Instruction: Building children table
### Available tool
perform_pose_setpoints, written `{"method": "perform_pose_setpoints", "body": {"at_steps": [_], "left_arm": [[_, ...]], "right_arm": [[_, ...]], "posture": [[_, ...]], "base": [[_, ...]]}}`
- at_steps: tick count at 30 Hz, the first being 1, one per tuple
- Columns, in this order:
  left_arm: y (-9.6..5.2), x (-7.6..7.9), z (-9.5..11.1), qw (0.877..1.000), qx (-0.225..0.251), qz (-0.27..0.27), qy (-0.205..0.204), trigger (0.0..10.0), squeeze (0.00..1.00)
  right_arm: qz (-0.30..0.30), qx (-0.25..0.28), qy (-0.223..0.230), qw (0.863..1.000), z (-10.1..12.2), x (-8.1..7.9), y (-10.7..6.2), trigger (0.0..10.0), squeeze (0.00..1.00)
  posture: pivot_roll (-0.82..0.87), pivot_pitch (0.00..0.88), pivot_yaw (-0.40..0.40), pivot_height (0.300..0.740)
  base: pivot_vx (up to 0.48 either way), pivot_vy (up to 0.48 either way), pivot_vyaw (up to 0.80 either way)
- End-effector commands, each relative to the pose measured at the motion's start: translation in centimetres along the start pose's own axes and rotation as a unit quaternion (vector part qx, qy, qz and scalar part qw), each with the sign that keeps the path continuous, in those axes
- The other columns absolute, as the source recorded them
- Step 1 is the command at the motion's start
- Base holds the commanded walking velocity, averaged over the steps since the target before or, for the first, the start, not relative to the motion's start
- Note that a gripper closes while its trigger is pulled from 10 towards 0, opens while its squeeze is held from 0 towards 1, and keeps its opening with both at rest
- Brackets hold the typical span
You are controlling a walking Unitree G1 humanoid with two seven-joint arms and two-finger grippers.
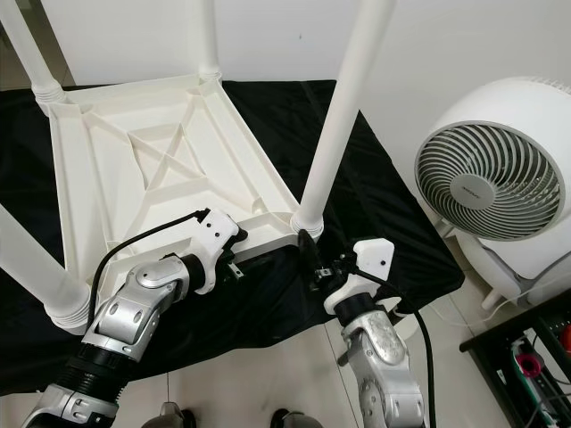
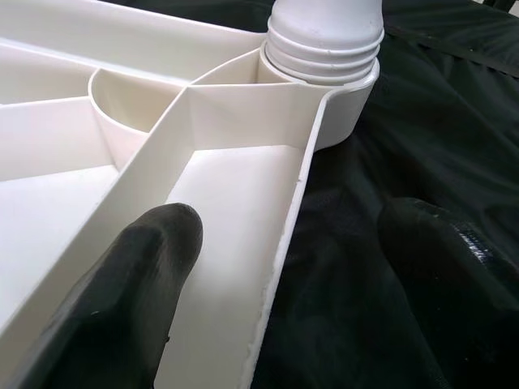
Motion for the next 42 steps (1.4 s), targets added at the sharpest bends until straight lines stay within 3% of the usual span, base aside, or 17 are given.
{"method": "perform_pose_setpoints", "body": {"at_steps": [1, 2, 9, 12, 17, 18, 19, 20, 35, 42], "left_arm": [[-0.8, -1.8, -1.3, 0.992, -0.032, 0.119, -0.011, 10.0, 0.0], [-1.1, -1.8, -0.9, 0.993, -0.024, 0.118, -0.013, 10.0, 0.0], [-1.3, -1.7, -0.5, 0.993, -0.019, 0.116, -0.009, 10.0, 0.0], [-1.7, -1.8, -0.5, 0.992, -0.027, 0.122, 0.001, 10.0, 0.0], [-2.0, -2.1, -0.6, 0.99, -0.038, 0.133, 0.006, 10.0, 0.0], [-2.1, -2.2, -0.6, 0.989, -0.041, 0.139, 0.006, 8.7, 0.0], [-2.2, -2.3, -0.6, 0.989, -0.043, 0.143, 0.005, 8.7, 0.0], [-2.3, -2.4, -0.6, 0.988, -0.048, 0.149, 0.004, 0.0, 0.0], [-2.7, -2.8, -0.9, 0.979, -0.075, 0.188, 0.012, 0.0, 0.0], [-2.8, -2.8, -0.3, 0.975, -0.077, 0.208, 0.02, 0.0, 0.0]], "right_arm": [[0.007, -0.002, 0.008, 1.0, 0.2, 0.1, 0.0, 2.4, 0.0], [0.036, -0.004, 0.031, 0.999, 0.5, 0.1, 0.4, 10.0, 0.0], [0.044, -0.003, 0.04, 0.998, 1.2, 1.1, 1.1, 10.0, 0.0], [0.066, 0.004, 0.069, 0.995, 3.0, 3.3, 2.2, 10.0, 0.0], [0.066, 0.003, 0.056, 0.996, 3.4, 4.2, 2.5, 10.0, 0.0], [0.067, 0.005, 0.055, 0.996, 3.6, 4.4, 2.6, 10.0, 0.0], [0.067, 0.006, 0.056, 0.996, 3.7, 4.4, 2.6, 10.0, 0.0], [0.067, 0.008, 0.057, 0.996, 3.8, 4.4, 2.7, 10.0, 0.0], [0.057, 0.019, 0.073, 0.996, 3.9, 4.2, 2.0, 10.0, 0.0], [0.083, -0.006, 0.077, 0.994, 3.5, 4.9, 2.1, 10.0, 0.0]], "posture": [[0.03, 0.133, -0.059, 0.74], [0.04, 0.133, -0.062, 0.74], [0.04, 0.132, -0.067, 0.74], [0.06, 0.128, -0.072, 0.74], [0.07, 0.124, -0.074, 0.74], [0.07, 0.124, -0.073, 0.74], [0.07, 0.124, -0.073, 0.74], [0.07, 0.124, -0.072, 0.74], [0.05, 0.147, -0.048, 0.74], [0.06, 0.152, -0.056, 0.74]], "base": [[0.0, 0.0, 0.0], [0.0, 0.0, 0.0], [0.0, 0.0, 0.0], [0.0, 0.0, 0.0], [0.0, 0.0, 0.0], [0.0, 0.0, 0.0], [0.0, 0.0, 0.0], [0.0, 0.0, 0.0], [0.0, 0.0, 0.0], [0.0, 0.0, 0.0]]}}
Point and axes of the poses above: a point about 5 cm out from each wrist's last joint towards the gripper, its own y axis pointing out of the wrist towards the gripper, its own z axis along the axis of the wrist's last joint, x = y × z, the point moved 1 cm from there along y, pointing out of the wrist towards the gripper, and after that the axes turned 2 degrees about y, right-handed, at the moved point
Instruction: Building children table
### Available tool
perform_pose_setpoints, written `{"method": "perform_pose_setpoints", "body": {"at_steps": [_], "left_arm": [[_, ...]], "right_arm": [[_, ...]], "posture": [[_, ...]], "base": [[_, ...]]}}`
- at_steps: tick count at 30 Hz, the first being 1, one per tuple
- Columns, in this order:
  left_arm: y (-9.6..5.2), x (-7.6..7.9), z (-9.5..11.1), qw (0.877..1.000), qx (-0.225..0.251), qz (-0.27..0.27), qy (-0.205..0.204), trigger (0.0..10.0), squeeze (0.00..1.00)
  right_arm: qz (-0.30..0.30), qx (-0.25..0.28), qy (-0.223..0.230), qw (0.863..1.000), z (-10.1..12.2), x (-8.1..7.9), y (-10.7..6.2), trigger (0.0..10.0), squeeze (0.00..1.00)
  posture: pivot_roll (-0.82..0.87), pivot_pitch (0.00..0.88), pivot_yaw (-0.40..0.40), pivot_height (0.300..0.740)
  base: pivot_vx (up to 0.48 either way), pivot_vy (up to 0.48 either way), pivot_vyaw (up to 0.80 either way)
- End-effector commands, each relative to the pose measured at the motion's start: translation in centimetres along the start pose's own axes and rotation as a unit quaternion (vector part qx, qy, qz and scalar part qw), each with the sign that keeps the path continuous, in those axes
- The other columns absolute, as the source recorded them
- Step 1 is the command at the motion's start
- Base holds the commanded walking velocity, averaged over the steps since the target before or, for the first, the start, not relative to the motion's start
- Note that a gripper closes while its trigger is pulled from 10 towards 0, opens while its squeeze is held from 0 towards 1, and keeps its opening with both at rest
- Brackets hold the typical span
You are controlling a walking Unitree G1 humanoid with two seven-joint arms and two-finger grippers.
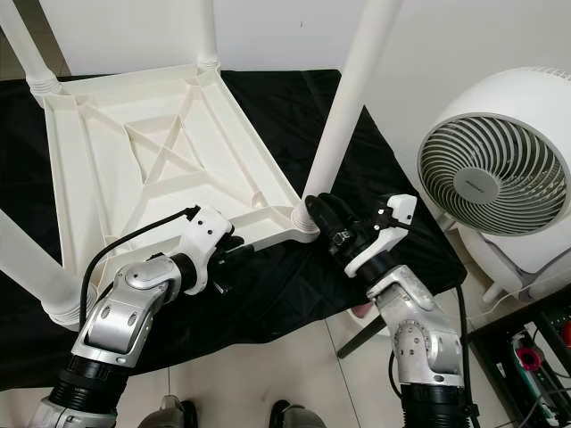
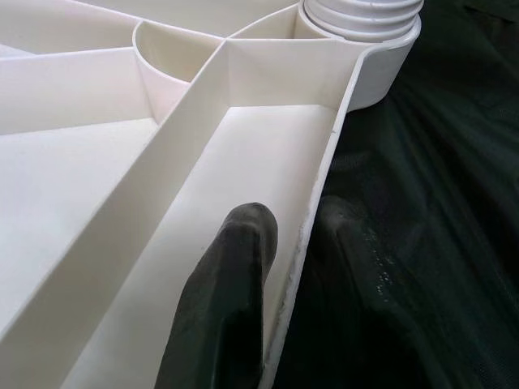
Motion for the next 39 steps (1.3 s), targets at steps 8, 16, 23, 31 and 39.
{"method": "perform_pose_setpoints", "body": {"at_steps": [8, 16, 23, 31, 39], "left_arm": [[-1.3, -3.1, -0.4, 0.978, -0.04, 0.204, 0.001, 0.0, 0.0], [-1.6, -3.9, 0.3, 0.957, -0.042, 0.284, -0.033, 0.0, 0.0], [-2.5, -4.1, 0.2, 0.942, -0.043, 0.329, -0.049, 0.0, 0.0], [-3.5, -2.5, -0.9, 0.95, -0.062, 0.304, -0.038, 0.0, 0.0], [-4.9, -0.9, -1.0, 0.956, -0.066, 0.281, -0.042, 0.0, 0.0]], "right_arm": [[0.029, -0.027, 0.012, 0.999, 0.3, 1.9, 0.6, 10.0, 0.0], [0.037, -0.025, 0.006, 0.999, 1.2, 2.8, 2.5, 10.0, 0.0], [0.064, -0.027, 0.01, 0.998, 1.0, 2.2, 3.7, 10.0, 0.0], [0.073, -0.031, 0.01, 0.997, 0.7, 2.2, 4.1, 10.0, 0.0], [0.069, -0.027, 0.005, 0.997, 0.6, 2.5, 4.0, 10.0, 0.0]], "posture": [[0.07, 0.155, -0.077, 0.74], [0.09, 0.158, -0.107, 0.74], [0.11, 0.164, -0.132, 0.74], [0.11, 0.175, -0.133, 0.74], [0.12, 0.179, -0.119, 0.74]], "base": [[0.0, 0.0, 0.0], [0.0, 0.0, 0.0], [0.0, 0.0, 0.0], [0.0, 0.0, 0.0], [0.0, 0.0, 0.0]]}}
Point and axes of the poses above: a point about 5 cm out from each wrist's last joint towards the gripper, its own y axis pointing out of the wrist towards the gripper, its own z axis along the axis of the wrist's last joint, x = y × z, the point moved 1 cm from there along y, pointing out of the wrist towards the gripper, and after that the axes turned 2 degrees about y, right-handed, at the moved point
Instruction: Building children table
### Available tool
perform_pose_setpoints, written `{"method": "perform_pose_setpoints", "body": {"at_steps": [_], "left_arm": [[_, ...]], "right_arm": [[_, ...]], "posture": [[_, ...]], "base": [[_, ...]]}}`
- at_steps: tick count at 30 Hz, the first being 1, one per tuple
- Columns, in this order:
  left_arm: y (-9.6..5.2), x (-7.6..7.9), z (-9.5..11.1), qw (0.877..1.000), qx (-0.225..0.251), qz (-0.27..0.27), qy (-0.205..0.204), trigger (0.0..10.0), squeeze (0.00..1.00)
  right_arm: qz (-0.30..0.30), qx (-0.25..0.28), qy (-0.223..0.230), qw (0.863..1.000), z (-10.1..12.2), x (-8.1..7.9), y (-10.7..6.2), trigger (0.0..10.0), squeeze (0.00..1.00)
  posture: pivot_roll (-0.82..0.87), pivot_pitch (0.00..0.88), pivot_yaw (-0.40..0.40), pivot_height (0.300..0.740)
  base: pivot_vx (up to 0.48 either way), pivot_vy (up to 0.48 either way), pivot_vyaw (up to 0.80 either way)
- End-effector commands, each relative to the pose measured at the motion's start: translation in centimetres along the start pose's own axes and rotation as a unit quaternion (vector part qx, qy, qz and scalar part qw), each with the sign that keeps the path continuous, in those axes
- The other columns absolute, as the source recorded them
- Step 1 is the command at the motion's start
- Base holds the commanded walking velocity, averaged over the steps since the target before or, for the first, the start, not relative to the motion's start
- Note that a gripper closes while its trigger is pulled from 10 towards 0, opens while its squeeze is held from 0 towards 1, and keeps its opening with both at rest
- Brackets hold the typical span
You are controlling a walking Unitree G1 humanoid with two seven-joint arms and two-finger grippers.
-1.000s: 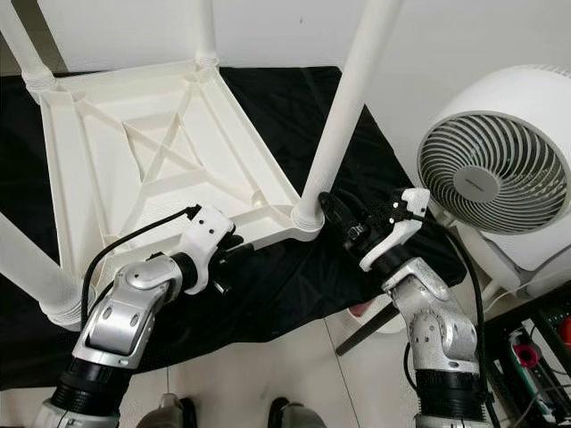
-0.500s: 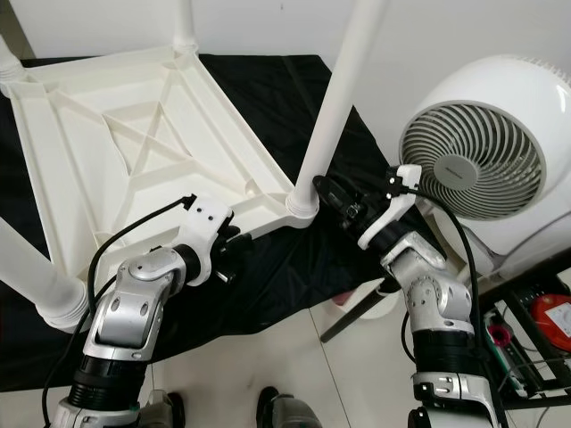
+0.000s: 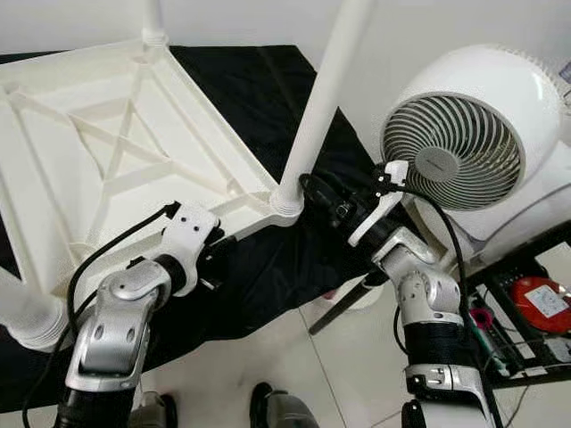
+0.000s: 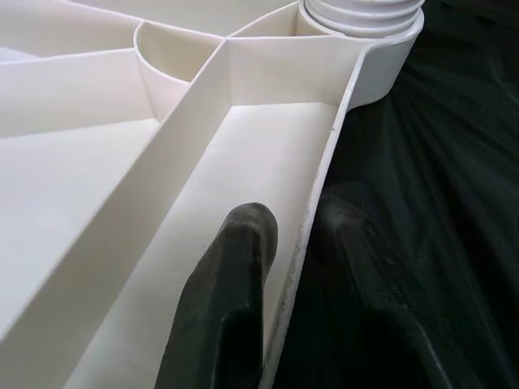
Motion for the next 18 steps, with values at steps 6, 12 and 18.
{"method": "perform_pose_setpoints", "body": {"at_steps": [6, 12, 18], "left_arm": [[-2.0, -0.8, -2.1, 0.985, -0.056, 0.163, -0.032, 0.0, 0.0], [-2.3, -0.8, -2.4, 0.983, -0.062, 0.168, -0.03, 0.0, 0.0], [-2.4, -1.0, -2.7, 0.983, -0.07, 0.17, -0.023, 0.0, 0.0]], "right_arm": [[-0.038, 0.003, -0.01, 0.999, 0.0, 1.2, -0.6, 10.0, 0.0], [-0.037, 0.004, -0.011, 0.999, 0.0, 1.2, -0.5, 10.0, 0.0], [-0.035, 0.004, -0.011, 0.999, -0.1, 1.1, -0.4, 10.0, 0.0]], "posture": [[0.12, 0.175, -0.117, 0.74], [0.13, 0.172, -0.116, 0.74], [0.13, 0.175, -0.114, 0.74]], "base": [[0.0, 0.0, 0.0], [0.0, 0.0, 0.0], [0.0, 0.0, 0.0]]}}
Point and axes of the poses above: a point about 5 cm out from each wrist's last joint towards the gripper, its own y axis pointing out of the wrist towards the gripper, its own z axis along the axis of the wrist's last joint, x = y × z, the point moved 1 cm from there along y, pointing out of the wrist towards the gripper, and after that the axes turned 2 degrees about y, right-handed, at the moved point
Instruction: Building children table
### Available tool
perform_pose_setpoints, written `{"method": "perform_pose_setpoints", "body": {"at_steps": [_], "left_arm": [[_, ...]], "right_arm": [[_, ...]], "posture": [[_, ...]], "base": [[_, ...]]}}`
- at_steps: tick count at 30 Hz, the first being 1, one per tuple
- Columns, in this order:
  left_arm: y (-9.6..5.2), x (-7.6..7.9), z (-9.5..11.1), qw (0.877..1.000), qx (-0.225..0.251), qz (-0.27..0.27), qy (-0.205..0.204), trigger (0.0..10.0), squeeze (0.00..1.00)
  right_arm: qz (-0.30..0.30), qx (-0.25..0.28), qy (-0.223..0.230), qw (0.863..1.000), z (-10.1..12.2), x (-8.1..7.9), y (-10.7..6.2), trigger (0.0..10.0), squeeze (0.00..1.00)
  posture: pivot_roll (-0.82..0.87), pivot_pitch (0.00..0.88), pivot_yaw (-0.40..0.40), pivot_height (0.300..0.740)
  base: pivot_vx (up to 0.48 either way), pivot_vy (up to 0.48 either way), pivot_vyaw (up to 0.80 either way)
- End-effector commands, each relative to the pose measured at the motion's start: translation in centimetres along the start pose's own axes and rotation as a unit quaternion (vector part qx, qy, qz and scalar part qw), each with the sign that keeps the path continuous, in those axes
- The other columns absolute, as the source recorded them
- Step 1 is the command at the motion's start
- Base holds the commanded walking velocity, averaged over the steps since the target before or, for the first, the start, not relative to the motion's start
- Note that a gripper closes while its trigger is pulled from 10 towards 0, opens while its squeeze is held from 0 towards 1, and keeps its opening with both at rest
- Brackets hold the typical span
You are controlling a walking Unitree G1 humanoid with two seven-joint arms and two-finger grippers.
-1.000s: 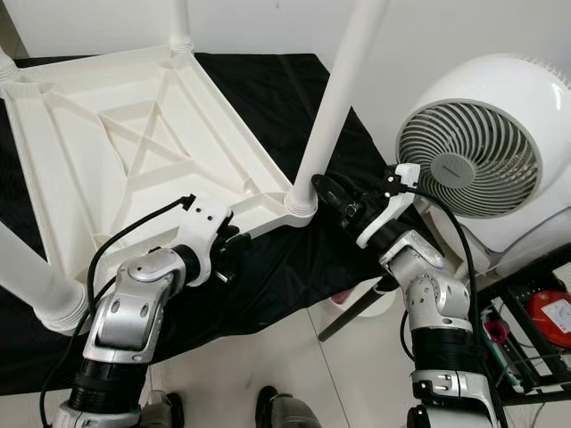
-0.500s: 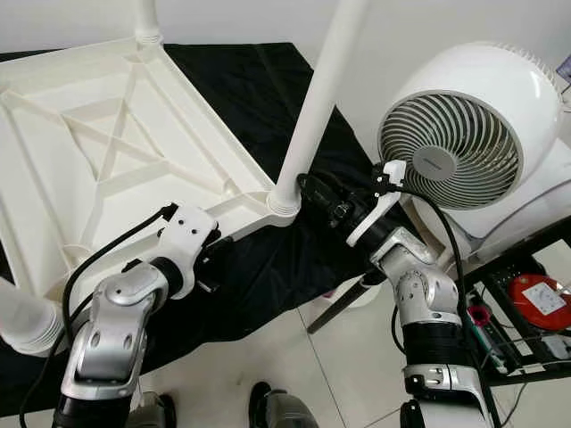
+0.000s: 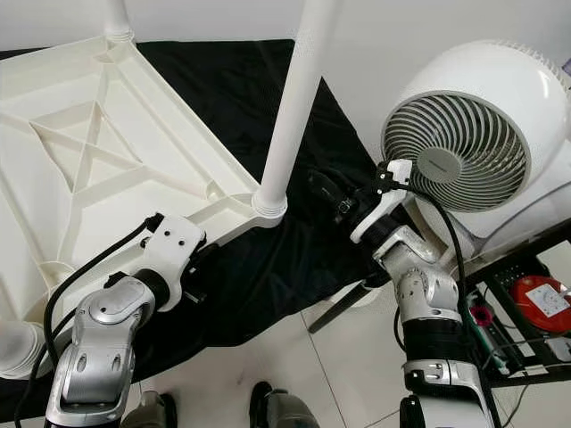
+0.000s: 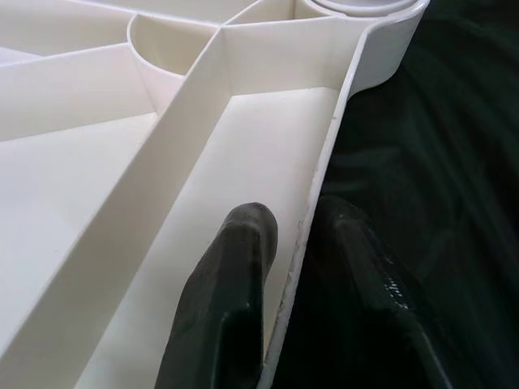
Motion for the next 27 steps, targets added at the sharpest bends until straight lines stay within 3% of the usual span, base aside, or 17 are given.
{"method": "perform_pose_setpoints", "body": {"at_steps": [1, 9, 13, 15, 18, 27], "left_arm": [[-0.3, -0.8, -2.2, 0.989, -0.057, 0.134, -0.038, 0.0, 0.0], [-0.2, -2.7, -2.4, 0.977, -0.066, 0.196, -0.043, 0.0, 0.0], [-1.1, -3.3, -2.9, 0.969, -0.075, 0.229, -0.052, 0.0, 0.0], [-2.1, -3.8, -3.7, 0.958, -0.093, 0.261, -0.07, 0.0, 0.0], [-3.4, -3.9, -4.3, 0.948, -0.102, 0.289, -0.088, 0.0, 0.0], [-4.3, -3.3, -4.1, 0.945, -0.09, 0.298, -0.095, 0.0, 0.0]], "right_arm": [[-0.008, -0.004, -0.001, 1.0, -0.2, 0.3, -0.4, 10.0, 0.0], [-0.009, 0.001, -0.003, 1.0, -0.3, 0.3, -0.4, 10.0, 0.0], [-0.013, 0.005, -0.003, 1.0, -0.1, 0.4, -0.5, 10.0, 0.0], [-0.022, 0.011, -0.003, 1.0, 0.0, 0.6, -0.7, 10.0, 0.0], [-0.027, 0.013, -0.002, 1.0, 0.0, 0.9, -0.9, 10.0, 0.0], [-0.024, 0.01, 0.001, 1.0, -0.2, 1.0, -0.3, 10.0, 0.0]], "posture": [[0.13, 0.176, -0.114, 0.74], [0.12, 0.171, -0.105, 0.74], [0.12, 0.169, -0.101, 0.74], [0.13, 0.166, -0.097, 0.74], [0.14, 0.174, -0.107, 0.74], [0.16, 0.18, -0.119, 0.74]], "base": [[0.0, 0.0, 0.0], [0.0, 0.0, 0.0], [0.0, 0.0, 0.0], [0.0, 0.0, 0.0], [0.0, 0.0, 0.0], [0.0, 0.0, 0.0]]}}
Point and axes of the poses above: a point about 5 cm out from each wrist's last joint towards the gripper, its own y axis pointing out of the wrist towards the gripper, its own z axis along the axis of the wrist's last joint, x = y × z, the point moved 1 cm from there along y, pointing out of the wrist towards the gripper, and after that the axes turned 2 degrees about y, right-handed, at the moved point
